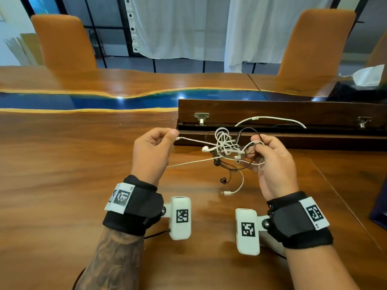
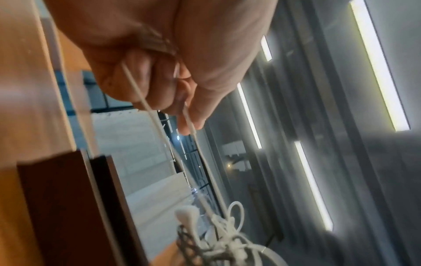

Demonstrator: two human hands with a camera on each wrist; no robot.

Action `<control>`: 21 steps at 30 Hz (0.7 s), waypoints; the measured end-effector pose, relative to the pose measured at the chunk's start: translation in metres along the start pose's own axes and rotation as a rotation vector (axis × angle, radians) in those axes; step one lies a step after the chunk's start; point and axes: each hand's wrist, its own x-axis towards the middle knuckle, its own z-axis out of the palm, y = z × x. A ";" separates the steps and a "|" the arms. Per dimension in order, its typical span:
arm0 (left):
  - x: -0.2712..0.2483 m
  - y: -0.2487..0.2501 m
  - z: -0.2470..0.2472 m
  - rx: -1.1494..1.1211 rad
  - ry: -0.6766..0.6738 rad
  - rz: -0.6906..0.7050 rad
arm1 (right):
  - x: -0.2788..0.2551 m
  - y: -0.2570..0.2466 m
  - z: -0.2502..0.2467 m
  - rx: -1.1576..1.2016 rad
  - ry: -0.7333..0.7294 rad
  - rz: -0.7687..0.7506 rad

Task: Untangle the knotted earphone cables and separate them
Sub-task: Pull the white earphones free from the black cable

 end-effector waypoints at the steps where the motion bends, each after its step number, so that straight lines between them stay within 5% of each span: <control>1: 0.001 -0.001 -0.001 0.057 0.014 0.026 | 0.001 0.001 0.000 -0.054 0.014 -0.029; 5: 0.000 -0.009 0.000 0.368 -0.024 0.100 | 0.001 0.008 0.001 -0.266 0.069 -0.195; 9: -0.007 -0.009 0.013 0.438 -0.088 0.154 | -0.004 0.005 0.004 -0.123 -0.059 0.007; 12: -0.013 -0.003 0.022 0.390 -0.127 0.287 | -0.010 0.003 0.008 -0.097 -0.165 0.066; 18: -0.025 0.002 0.035 0.259 -0.487 0.204 | -0.016 -0.004 0.009 0.108 -0.381 0.123; 21: -0.022 0.001 0.032 0.256 -0.370 0.193 | -0.014 0.000 0.008 0.008 -0.381 0.056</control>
